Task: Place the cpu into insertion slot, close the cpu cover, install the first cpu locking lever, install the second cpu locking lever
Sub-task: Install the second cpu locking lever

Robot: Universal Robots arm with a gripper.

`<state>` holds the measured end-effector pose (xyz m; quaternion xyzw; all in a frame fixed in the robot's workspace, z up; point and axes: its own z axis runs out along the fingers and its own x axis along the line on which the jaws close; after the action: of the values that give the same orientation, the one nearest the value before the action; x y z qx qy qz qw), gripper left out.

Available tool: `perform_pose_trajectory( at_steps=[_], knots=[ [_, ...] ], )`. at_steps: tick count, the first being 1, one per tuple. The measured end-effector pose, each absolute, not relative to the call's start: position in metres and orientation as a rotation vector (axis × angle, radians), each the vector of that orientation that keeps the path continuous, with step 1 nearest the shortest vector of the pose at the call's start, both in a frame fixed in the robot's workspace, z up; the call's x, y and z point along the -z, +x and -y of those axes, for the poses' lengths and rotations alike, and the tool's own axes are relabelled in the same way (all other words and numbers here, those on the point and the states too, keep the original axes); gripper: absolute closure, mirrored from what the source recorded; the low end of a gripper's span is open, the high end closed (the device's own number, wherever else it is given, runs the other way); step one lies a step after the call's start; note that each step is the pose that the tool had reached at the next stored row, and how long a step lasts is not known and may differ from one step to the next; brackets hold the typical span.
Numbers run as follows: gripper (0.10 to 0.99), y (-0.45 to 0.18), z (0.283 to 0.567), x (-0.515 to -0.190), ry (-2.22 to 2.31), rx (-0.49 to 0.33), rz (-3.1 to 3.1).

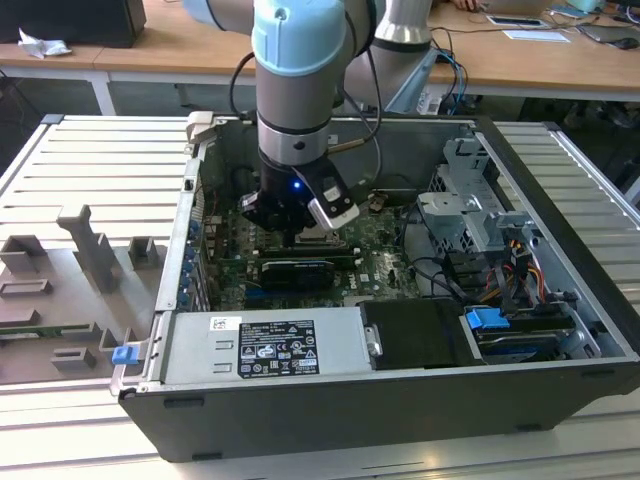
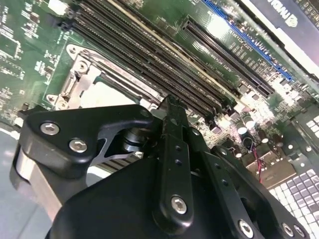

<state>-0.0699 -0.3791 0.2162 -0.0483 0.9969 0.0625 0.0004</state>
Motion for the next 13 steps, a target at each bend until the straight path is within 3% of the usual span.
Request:
perform_pose_trajectory(
  at_steps=[13],
  knots=[
    [0.98,-0.0733,0.3829,-0.2064,-0.152,-0.274,-3.123]
  ],
)
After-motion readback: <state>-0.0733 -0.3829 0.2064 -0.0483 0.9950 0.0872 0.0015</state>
